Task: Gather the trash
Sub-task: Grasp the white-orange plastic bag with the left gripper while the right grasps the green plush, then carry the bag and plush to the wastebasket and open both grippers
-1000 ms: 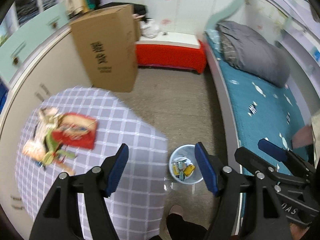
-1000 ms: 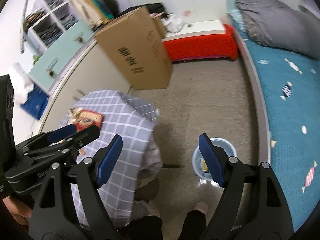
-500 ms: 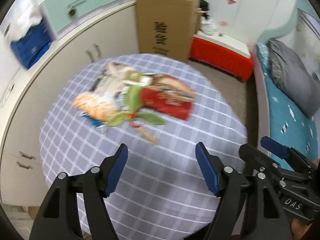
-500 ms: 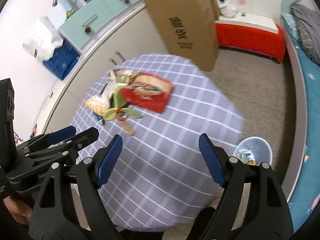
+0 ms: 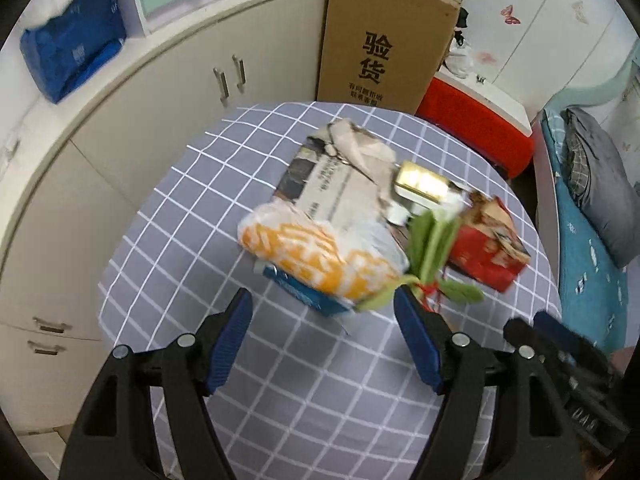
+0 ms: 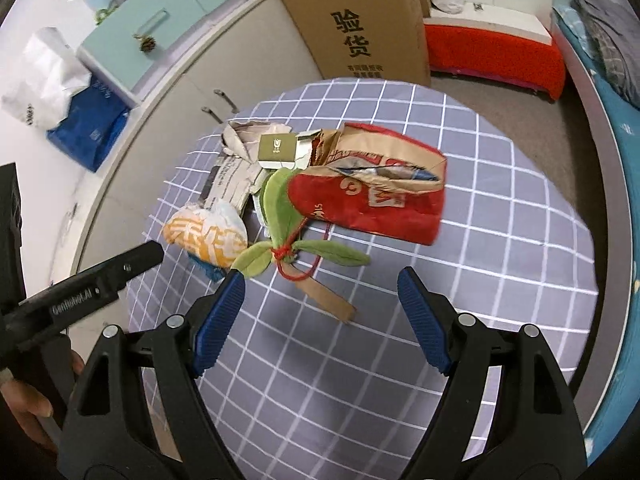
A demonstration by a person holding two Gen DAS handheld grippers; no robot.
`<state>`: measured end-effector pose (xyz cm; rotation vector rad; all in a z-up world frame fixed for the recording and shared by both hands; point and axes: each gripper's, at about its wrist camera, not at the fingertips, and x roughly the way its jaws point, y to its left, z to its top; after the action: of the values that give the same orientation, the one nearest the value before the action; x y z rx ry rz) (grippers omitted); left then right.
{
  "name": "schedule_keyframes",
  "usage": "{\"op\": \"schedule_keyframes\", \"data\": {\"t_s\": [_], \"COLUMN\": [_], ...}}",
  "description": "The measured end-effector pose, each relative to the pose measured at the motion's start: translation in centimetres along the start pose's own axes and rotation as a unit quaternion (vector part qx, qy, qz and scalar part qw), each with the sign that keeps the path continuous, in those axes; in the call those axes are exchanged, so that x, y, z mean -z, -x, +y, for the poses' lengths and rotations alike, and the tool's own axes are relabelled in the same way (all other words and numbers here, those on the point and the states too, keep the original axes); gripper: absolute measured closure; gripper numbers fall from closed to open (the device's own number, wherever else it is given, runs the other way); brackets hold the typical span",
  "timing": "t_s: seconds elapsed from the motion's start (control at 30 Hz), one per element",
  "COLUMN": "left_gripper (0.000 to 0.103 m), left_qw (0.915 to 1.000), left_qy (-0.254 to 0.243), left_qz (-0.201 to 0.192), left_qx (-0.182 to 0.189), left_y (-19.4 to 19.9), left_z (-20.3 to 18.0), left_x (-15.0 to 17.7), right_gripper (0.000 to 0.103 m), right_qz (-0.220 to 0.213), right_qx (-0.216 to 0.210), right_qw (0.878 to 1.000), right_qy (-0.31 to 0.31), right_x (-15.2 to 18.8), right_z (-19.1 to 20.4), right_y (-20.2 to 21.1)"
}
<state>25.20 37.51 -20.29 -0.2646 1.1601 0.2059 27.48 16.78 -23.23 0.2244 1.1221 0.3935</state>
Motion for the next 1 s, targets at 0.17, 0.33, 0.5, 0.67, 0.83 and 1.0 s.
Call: {"op": "schedule_keyframes", "data": {"t_s": [0.17,0.33,0.5,0.67,0.83,1.0], "left_gripper": [0.031,0.031,0.048,0.064,0.078,0.082], "left_qw": [0.9995,0.9983,0.9982,0.9992,0.9994,0.9996], "left_qy": [0.021,0.031,0.034,0.005,-0.025,-0.02], "left_qz": [0.024,0.039,0.038,0.032,0.015,-0.007], "left_qx": [0.006,0.03,0.033,0.024,0.019,0.017], "left_y": [-3.3,-5.9,-7.3,-7.1,-6.3,-3.9], "left_z": [1.8,2.6,3.3,3.4,3.0,3.0], "left_x": [-1.9,-3.1,-3.8,-3.6,-3.2,-2.6], "right_gripper": [0.025,0.025,0.034,0.048,0.071,0.086], "right_qz": [0.011,0.019,0.018,0.023,0.027,0.035], "right_qx": [0.017,0.018,0.029,0.032,0.033,0.019], "right_qw": [1.0,1.0,0.999,0.999,0.999,0.999], "right_qy": [-0.019,-0.018,-0.006,-0.003,0.019,0.027], "right_x": [0.0,-0.4,-1.0,-1.3,-1.4,-1.4], "right_z": [0.8,1.5,2.2,2.9,3.7,3.6], "right_y": [-2.4,-4.6,-6.4,-8.1,-9.1,-8.6]}}
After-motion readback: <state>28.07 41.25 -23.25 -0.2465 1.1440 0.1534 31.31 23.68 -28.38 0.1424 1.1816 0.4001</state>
